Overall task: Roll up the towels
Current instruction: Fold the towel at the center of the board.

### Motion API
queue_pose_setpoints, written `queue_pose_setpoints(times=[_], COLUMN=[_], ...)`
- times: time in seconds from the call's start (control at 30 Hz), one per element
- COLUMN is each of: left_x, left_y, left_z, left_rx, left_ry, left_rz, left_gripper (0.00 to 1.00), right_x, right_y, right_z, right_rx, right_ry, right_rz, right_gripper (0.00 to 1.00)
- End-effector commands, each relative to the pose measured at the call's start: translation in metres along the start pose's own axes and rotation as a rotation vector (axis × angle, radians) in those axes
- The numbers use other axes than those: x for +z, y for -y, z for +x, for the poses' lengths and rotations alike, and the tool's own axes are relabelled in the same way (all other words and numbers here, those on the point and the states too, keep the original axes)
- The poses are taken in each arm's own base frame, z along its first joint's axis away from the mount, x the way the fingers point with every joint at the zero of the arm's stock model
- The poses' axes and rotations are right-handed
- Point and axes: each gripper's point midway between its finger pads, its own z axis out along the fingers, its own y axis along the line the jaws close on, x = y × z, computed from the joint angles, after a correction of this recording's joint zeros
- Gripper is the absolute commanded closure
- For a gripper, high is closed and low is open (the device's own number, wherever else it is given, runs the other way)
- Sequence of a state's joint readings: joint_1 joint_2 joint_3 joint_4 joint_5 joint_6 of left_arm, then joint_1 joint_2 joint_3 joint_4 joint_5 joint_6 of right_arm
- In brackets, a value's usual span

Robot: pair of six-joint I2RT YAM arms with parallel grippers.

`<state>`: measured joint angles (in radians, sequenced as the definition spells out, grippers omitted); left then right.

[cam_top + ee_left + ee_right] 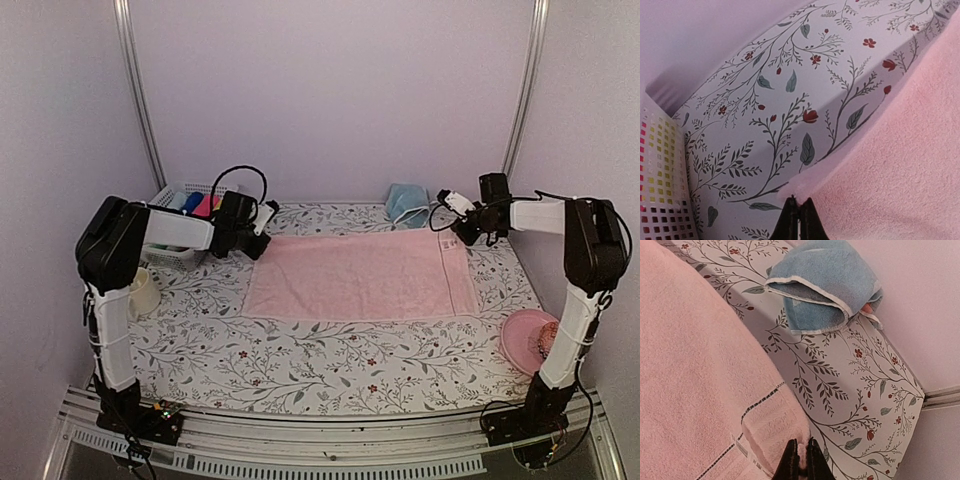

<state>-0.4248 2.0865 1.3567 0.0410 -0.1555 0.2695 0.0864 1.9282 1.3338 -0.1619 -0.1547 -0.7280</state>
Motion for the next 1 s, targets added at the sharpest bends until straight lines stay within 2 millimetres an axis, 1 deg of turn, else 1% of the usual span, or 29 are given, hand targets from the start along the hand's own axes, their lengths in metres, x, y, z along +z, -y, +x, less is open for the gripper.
queue_pose_setpoints(times=[0.0, 0.07, 0.1, 0.13, 0.17, 0.27, 0.37, 0.47, 0.5, 0.7, 0.77, 0.9, 0.97], left_x=[-0.022, -0.027, -0.027, -0.037, -0.042, -0.052, -0.060, -0.071, -0.075, -0.096, -0.099, -0.101, -0.103], left_y=[-0.007, -0.006, -0.005, -0.009, -0.010, -0.007, -0.002, 0.005, 0.008, 0.013, 0.019, 0.037, 0.047], left_z=[-0.004, -0.001, 0.004, -0.004, -0.005, 0.001, 0.009, 0.018, 0.023, 0.038, 0.043, 0.055, 0.061], left_rx=[0.002, -0.005, -0.009, -0.018, -0.023, -0.033, -0.036, -0.048, -0.050, -0.083, -0.095, -0.096, -0.087], left_ry=[0.040, 0.044, 0.036, 0.061, 0.069, 0.070, 0.049, 0.029, 0.017, -0.007, -0.026, -0.064, -0.081], left_rz=[0.003, 0.008, 0.010, 0.000, -0.003, 0.009, 0.025, 0.041, 0.047, 0.045, 0.055, 0.079, 0.090], left_gripper=[1.00, 1.00, 1.00, 1.00, 1.00, 1.00, 1.00, 1.00, 1.00, 1.00, 1.00, 1.00, 1.00], right_x=[-0.032, -0.039, -0.043, -0.047, -0.053, -0.062, -0.072, -0.080, -0.083, -0.092, -0.093, -0.098, -0.101], right_y=[0.002, 0.002, 0.001, -0.001, -0.001, -0.021, -0.040, -0.050, -0.051, -0.065, -0.068, -0.074, -0.075], right_z=[-0.013, -0.008, -0.006, -0.002, -0.003, 0.013, 0.020, 0.023, 0.024, 0.034, 0.040, 0.049, 0.050], right_rx=[-0.034, -0.034, -0.033, -0.032, -0.045, -0.075, -0.109, -0.119, -0.122, -0.141, -0.145, -0.158, -0.165], right_ry=[0.080, 0.080, 0.083, 0.084, 0.095, 0.088, 0.088, 0.094, 0.097, 0.083, 0.066, 0.054, 0.056], right_rz=[-0.016, -0.024, -0.033, -0.041, -0.046, -0.101, -0.164, -0.193, -0.194, -0.218, -0.217, -0.223, -0.223], right_gripper=[0.98, 0.98, 0.98, 0.98, 0.98, 0.98, 0.98, 0.98, 0.98, 0.98, 0.98, 0.98, 0.98])
